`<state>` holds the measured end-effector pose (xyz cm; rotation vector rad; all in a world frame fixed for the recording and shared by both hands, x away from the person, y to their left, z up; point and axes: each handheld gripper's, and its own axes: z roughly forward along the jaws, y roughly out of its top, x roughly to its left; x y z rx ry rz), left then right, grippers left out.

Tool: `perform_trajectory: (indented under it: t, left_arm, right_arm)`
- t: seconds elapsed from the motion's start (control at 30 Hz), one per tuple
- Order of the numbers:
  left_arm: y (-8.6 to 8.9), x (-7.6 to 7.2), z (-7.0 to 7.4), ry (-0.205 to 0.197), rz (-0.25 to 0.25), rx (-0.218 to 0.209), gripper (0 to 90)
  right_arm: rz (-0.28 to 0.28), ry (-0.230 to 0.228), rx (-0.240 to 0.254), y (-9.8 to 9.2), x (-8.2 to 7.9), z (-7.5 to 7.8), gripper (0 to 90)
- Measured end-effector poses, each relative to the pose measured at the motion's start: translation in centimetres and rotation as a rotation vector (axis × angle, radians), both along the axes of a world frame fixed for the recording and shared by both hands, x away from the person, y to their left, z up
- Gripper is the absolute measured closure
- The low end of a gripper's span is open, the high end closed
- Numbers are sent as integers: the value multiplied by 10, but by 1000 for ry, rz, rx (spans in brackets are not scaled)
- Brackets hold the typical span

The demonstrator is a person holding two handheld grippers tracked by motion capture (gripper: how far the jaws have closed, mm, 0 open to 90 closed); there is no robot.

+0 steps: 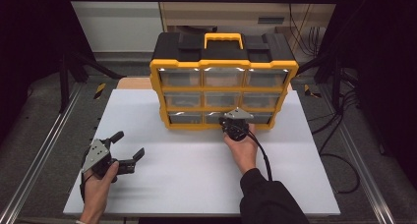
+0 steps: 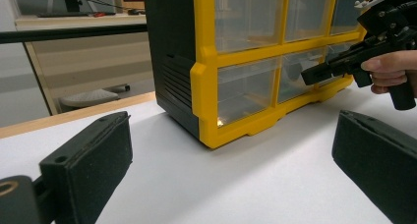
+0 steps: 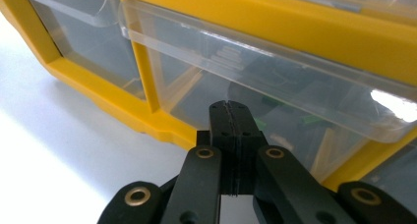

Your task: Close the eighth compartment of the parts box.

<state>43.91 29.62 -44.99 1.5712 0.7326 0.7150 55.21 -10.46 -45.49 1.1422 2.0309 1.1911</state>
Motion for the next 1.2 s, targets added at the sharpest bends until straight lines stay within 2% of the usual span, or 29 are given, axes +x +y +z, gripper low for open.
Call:
perform_trajectory:
  t: [0.6,1.2]
  left_arm:
    - [-1,0,0,-1,0,-3,12]
    - [0,0,0,1,1,1,12]
  right_arm:
    - [35,-18,-11,-2,-7,6,900]
    - [47,-6,4,-4,-14,8,866]
